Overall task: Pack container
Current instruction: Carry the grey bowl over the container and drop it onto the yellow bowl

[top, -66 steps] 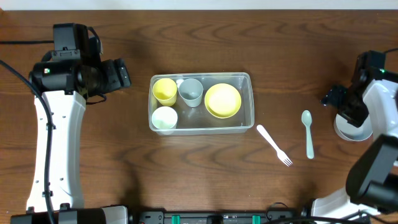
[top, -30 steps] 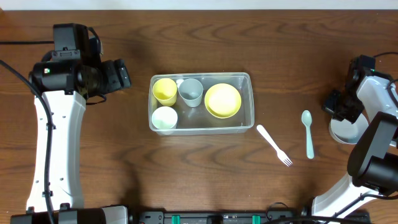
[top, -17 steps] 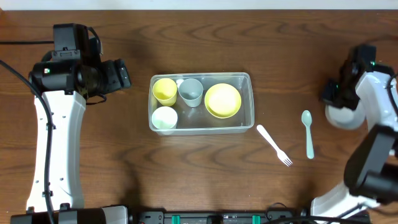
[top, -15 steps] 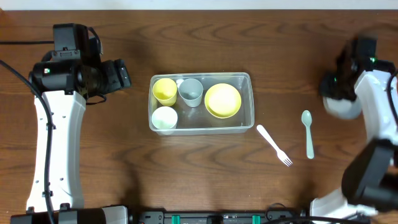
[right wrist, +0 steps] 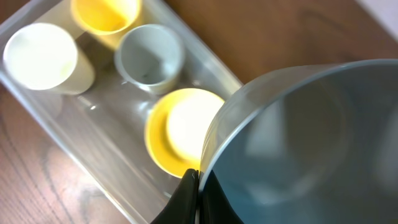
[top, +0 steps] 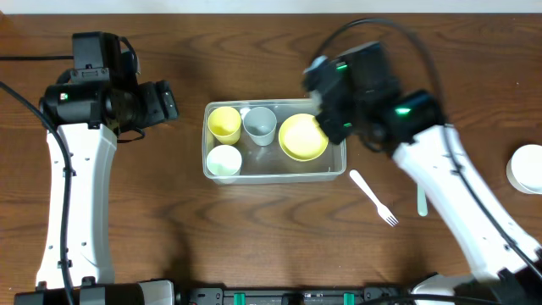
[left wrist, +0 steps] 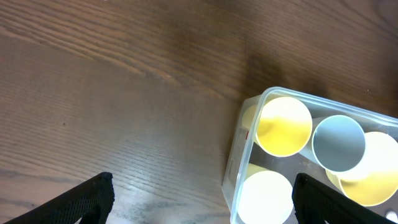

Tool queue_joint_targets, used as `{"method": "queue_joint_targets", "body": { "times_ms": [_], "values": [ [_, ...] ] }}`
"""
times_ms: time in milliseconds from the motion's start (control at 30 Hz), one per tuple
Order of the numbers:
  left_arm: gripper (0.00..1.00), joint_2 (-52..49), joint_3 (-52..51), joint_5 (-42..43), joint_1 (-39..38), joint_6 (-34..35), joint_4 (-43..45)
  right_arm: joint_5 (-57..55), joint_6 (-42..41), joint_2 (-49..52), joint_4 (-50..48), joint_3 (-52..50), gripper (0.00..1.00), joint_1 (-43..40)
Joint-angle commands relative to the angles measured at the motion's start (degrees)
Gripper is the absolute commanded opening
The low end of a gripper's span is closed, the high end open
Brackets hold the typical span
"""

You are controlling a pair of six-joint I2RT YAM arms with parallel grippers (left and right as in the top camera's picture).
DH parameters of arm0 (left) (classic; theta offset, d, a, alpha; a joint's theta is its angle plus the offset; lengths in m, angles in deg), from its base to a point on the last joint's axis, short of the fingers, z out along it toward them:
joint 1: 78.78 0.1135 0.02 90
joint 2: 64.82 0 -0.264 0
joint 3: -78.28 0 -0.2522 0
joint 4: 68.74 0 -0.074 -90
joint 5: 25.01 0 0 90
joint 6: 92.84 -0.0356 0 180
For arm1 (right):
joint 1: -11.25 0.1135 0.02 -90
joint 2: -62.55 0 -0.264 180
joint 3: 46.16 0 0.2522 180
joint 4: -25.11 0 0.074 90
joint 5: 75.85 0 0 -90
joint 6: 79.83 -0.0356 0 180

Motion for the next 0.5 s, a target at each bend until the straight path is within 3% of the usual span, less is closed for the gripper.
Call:
{"method": "queue_joint_targets", "body": {
  "times_ms": [0,233,467],
  "values": [
    [0.91,-0.4,-0.5,-0.5,0.1,0.9,-0.2,-1.6,2.0,3.6,-0.8,-0.4,0.01,2.3],
    [0.92,-0.4,-0.5,-0.5,0.1,0.9,-0.2,-1.5,1.8,11.6,-0.9,-0.4,0.01,4.3],
    [0.91,-0.4,-0.5,-0.5,0.1,0.9,-0.2,-1.5,1.8,13.2,-1.9,-0.4,0.01,4.3]
  ]
}}
